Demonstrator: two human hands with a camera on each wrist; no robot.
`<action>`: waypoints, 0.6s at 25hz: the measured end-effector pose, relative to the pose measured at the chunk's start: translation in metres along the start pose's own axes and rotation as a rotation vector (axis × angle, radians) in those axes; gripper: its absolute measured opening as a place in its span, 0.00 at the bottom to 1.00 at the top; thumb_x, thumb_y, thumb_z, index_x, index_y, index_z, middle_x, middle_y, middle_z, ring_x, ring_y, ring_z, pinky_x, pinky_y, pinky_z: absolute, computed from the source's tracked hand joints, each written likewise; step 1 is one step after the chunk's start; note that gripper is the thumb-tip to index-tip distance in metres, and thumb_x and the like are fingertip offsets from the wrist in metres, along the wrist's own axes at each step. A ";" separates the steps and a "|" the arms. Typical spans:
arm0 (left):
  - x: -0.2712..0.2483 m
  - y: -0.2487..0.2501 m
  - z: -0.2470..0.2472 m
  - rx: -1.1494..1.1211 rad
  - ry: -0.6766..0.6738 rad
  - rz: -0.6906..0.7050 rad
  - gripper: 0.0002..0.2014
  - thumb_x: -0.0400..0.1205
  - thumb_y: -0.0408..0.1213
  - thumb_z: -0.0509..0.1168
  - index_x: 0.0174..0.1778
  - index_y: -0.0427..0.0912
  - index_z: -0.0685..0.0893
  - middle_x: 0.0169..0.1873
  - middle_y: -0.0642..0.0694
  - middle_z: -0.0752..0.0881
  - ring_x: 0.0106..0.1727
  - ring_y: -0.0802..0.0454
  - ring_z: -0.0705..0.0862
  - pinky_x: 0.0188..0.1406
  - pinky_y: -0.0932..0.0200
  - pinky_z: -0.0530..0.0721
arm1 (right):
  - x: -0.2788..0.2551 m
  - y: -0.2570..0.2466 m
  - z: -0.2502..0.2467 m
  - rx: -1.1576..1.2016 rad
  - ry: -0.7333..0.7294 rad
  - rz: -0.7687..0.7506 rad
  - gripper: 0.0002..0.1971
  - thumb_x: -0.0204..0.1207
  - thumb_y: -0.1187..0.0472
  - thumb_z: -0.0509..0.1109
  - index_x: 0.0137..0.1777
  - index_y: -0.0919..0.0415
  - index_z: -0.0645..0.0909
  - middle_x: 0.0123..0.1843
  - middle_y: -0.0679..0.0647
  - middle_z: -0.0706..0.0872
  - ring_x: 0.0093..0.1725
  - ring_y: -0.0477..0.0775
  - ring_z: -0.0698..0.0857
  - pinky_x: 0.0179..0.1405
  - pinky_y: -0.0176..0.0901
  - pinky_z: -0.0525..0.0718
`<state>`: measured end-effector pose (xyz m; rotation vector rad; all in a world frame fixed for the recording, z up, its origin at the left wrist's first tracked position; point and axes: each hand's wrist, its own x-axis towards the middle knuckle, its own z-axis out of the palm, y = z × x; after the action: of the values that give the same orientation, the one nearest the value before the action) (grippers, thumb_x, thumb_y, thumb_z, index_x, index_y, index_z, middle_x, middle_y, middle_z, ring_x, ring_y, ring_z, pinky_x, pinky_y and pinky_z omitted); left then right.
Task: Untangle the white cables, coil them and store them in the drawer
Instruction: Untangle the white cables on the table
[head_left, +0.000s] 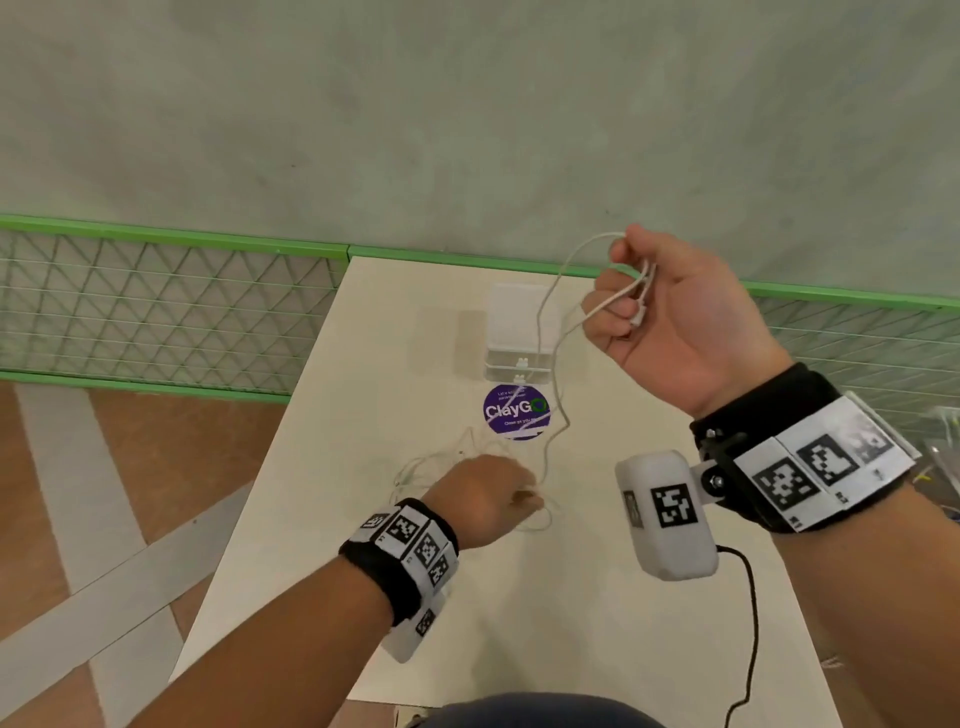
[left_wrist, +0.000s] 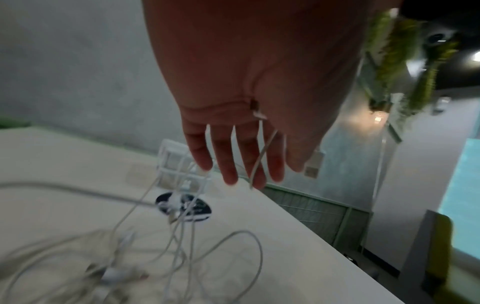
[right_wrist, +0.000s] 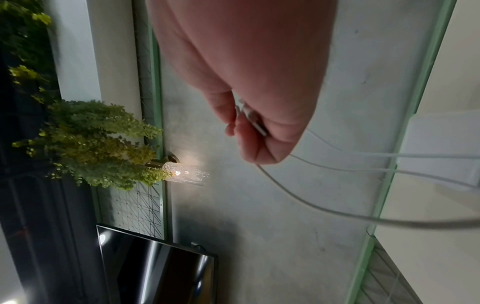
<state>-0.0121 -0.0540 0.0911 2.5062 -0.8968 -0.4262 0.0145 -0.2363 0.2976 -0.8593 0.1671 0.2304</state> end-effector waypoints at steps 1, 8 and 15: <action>-0.004 -0.007 0.005 -0.093 0.003 -0.061 0.20 0.84 0.56 0.60 0.36 0.43 0.78 0.39 0.41 0.88 0.44 0.40 0.86 0.47 0.43 0.84 | -0.001 -0.004 -0.002 0.006 0.027 -0.028 0.14 0.84 0.56 0.64 0.37 0.59 0.77 0.27 0.50 0.64 0.26 0.48 0.64 0.23 0.39 0.66; -0.048 -0.041 -0.021 -0.572 0.192 -0.363 0.26 0.72 0.61 0.75 0.27 0.44 0.72 0.25 0.51 0.73 0.28 0.53 0.71 0.33 0.55 0.69 | 0.009 -0.018 -0.055 0.003 0.314 -0.169 0.14 0.83 0.56 0.64 0.34 0.55 0.76 0.24 0.46 0.63 0.22 0.47 0.61 0.22 0.37 0.62; -0.091 -0.082 -0.055 -0.919 0.501 -0.456 0.05 0.78 0.28 0.63 0.39 0.40 0.73 0.35 0.47 0.80 0.46 0.53 0.86 0.60 0.30 0.87 | 0.002 -0.022 -0.092 0.068 0.398 -0.092 0.08 0.68 0.64 0.66 0.30 0.55 0.73 0.30 0.45 0.57 0.23 0.47 0.58 0.22 0.38 0.60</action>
<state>-0.0132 0.0790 0.1094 1.7758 0.0971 -0.2380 0.0178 -0.3207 0.2538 -0.8354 0.5030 -0.0353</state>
